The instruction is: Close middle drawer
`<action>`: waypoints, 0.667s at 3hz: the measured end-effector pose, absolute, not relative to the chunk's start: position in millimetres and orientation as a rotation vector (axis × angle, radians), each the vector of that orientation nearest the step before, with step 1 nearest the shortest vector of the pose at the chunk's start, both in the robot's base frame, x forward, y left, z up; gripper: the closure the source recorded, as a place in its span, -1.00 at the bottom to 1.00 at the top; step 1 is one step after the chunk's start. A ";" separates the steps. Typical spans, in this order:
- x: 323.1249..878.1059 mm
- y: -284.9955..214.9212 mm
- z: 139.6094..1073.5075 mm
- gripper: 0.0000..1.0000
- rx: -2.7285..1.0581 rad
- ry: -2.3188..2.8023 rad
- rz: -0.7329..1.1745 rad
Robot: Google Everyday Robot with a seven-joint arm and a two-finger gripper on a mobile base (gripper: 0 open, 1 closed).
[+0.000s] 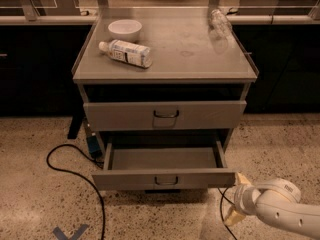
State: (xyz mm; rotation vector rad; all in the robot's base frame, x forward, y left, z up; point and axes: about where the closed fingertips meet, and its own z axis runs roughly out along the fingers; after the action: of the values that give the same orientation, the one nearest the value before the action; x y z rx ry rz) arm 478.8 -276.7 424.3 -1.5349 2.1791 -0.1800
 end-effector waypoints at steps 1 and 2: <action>507.5 -268.0 414.0 -1.00 -1.519 2.162 -0.156; 523.3 -232.3 381.1 -1.00 -1.546 2.173 -0.051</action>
Offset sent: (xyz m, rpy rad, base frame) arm 0.1012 0.0280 -0.0463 0.1442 0.1344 0.0856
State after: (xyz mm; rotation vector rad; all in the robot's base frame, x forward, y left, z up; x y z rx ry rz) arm 523.3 -232.3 381.1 -1.5465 2.1729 -0.0511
